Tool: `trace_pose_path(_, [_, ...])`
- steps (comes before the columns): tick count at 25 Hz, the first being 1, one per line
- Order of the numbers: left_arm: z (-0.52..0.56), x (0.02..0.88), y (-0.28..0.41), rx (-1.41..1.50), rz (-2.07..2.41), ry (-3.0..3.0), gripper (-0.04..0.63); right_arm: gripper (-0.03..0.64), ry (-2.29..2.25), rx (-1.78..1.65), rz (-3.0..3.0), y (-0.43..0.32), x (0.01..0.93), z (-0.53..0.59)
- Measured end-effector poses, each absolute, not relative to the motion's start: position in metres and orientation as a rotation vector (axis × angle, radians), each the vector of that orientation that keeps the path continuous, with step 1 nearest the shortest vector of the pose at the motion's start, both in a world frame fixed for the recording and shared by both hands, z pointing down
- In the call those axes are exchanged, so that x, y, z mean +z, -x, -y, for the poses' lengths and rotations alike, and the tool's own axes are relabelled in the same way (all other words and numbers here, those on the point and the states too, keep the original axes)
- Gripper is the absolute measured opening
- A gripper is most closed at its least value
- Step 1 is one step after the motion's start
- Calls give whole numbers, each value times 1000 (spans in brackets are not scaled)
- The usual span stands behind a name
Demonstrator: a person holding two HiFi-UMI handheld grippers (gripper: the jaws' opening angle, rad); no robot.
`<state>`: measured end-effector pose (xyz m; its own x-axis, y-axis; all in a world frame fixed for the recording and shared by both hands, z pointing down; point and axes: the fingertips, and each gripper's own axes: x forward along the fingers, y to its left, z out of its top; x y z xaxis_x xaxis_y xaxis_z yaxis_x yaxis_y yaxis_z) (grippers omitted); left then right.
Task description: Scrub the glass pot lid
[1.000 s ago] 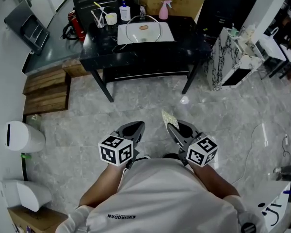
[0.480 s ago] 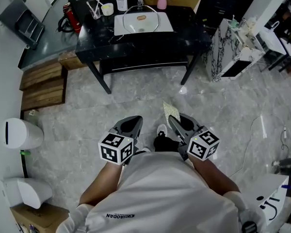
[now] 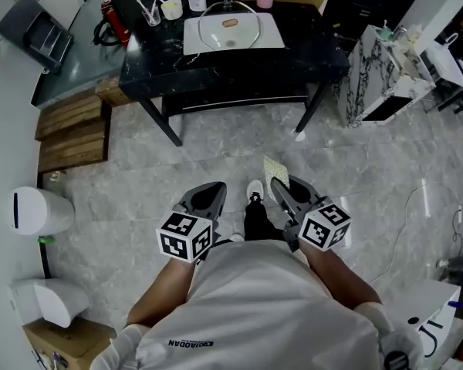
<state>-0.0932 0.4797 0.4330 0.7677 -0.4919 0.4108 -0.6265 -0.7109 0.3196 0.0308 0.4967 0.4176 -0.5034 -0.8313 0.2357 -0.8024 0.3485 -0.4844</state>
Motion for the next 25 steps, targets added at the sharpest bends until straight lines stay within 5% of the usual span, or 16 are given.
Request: trace_pose_path(25, [-228, 414, -17, 414, 895, -2507, 15, 84, 1454, -779, -2588, -137, 400, -238])
